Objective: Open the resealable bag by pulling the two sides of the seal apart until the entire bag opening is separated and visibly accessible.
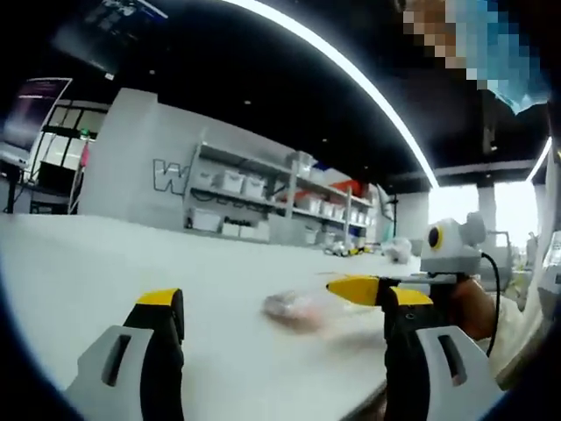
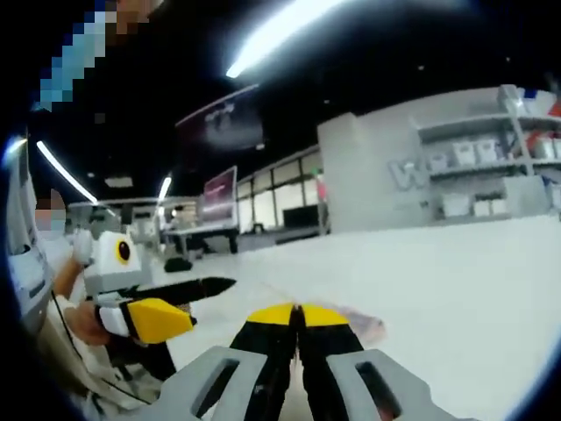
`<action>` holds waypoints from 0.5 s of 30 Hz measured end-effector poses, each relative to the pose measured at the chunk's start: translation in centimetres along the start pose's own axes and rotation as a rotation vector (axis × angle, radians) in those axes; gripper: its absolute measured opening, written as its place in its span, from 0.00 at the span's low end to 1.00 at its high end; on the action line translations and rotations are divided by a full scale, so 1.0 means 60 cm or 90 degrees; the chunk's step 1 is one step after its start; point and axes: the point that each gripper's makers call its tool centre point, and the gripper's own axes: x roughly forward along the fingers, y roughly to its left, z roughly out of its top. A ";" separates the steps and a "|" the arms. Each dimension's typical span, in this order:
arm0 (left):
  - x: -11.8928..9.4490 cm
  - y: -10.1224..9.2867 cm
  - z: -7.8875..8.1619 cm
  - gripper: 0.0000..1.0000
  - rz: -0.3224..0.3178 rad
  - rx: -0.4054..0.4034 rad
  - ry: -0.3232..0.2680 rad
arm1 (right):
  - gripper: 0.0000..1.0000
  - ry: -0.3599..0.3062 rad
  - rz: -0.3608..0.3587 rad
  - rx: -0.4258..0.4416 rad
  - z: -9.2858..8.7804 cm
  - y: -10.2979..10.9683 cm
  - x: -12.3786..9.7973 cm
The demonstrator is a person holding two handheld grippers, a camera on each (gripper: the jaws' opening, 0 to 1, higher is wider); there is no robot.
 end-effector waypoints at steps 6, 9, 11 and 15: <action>-0.004 0.005 0.004 0.93 0.010 -0.001 -0.012 | 0.00 -0.006 0.005 0.017 0.010 -0.006 0.001; -0.006 0.008 0.007 0.94 0.013 0.001 -0.017 | 0.00 -0.009 0.002 0.015 0.016 -0.013 0.000; -0.007 0.010 0.005 0.94 0.015 -0.004 -0.014 | 0.00 -0.016 0.003 0.021 0.024 -0.016 0.000; -0.008 0.010 0.003 0.95 0.015 -0.010 -0.014 | 0.00 -0.032 0.015 0.050 0.039 -0.018 0.002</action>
